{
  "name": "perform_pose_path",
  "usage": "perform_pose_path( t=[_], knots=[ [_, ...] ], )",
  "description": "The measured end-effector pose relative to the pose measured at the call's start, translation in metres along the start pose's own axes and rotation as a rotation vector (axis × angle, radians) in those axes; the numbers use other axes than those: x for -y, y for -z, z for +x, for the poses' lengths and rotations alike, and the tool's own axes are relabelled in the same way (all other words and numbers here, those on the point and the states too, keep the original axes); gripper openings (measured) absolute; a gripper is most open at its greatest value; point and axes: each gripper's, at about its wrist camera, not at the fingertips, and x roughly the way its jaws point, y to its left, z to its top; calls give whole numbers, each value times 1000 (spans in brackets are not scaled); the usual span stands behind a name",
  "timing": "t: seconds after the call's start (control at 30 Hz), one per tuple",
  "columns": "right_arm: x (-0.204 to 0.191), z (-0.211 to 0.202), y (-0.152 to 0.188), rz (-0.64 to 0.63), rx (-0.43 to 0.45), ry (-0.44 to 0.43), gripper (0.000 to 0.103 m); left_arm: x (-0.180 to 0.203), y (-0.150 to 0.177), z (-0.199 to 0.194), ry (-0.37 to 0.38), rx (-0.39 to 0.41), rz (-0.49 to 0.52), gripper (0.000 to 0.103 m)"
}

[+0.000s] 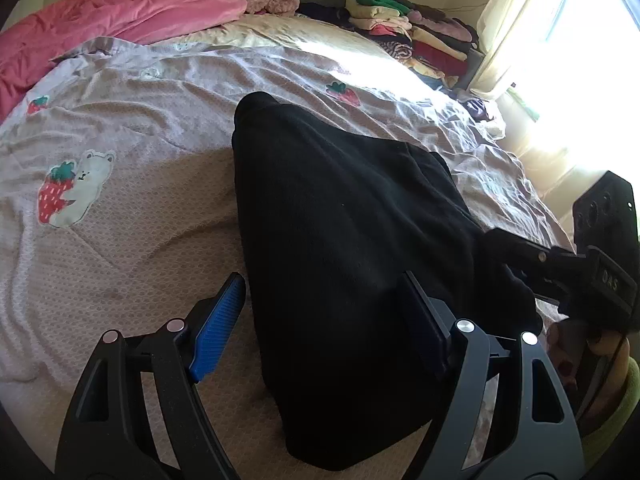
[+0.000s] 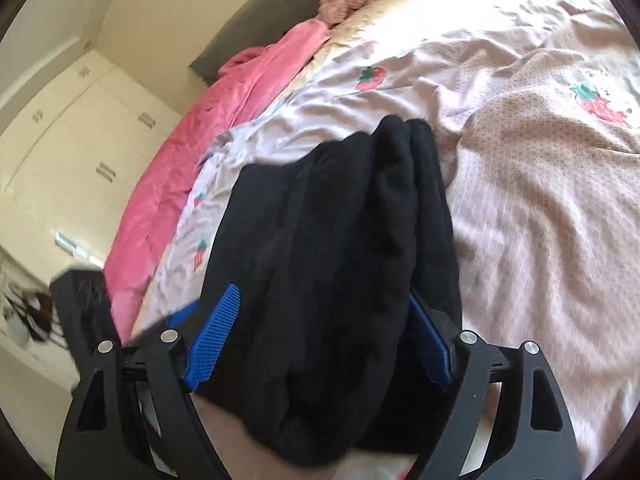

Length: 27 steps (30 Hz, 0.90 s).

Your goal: Fold small clothes

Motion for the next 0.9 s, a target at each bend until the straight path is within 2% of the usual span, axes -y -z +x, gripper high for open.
perform_pose_path(
  t=[0.07, 0.13, 0.2, 0.27, 0.33, 0.43, 0.7, 0.8, 0.9],
  knots=[
    [3, 3, -5, 15, -3, 2, 74, 1, 0, -1, -4, 2, 7, 70],
    [1, 4, -7, -13, 4, 5, 48, 2, 0, -2, -9, 4, 13, 70],
    [-1, 5, -9, -41, -6, 2, 39, 3, -1, -2, -12, 6, 15, 70],
    [-6, 7, -10, -73, -11, 20, 36, 3, -1, -3, -15, 8, 18, 70],
    [-12, 6, -10, -114, -3, 40, 24, 4, -1, -3, -17, 9, 18, 70],
    [-21, 5, -11, -176, 20, 68, 20, 5, -2, -4, -19, 10, 20, 70],
    [-54, -19, -14, -371, 124, 148, 18, 11, -6, -16, 2, 33, 25, 71],
    [-49, -24, -15, -378, 144, 189, 17, 16, -7, -16, 18, 26, 25, 71],
    [-28, -17, -16, -326, 119, 221, 18, 23, -3, -11, 11, 8, 57, 71]
  ],
)
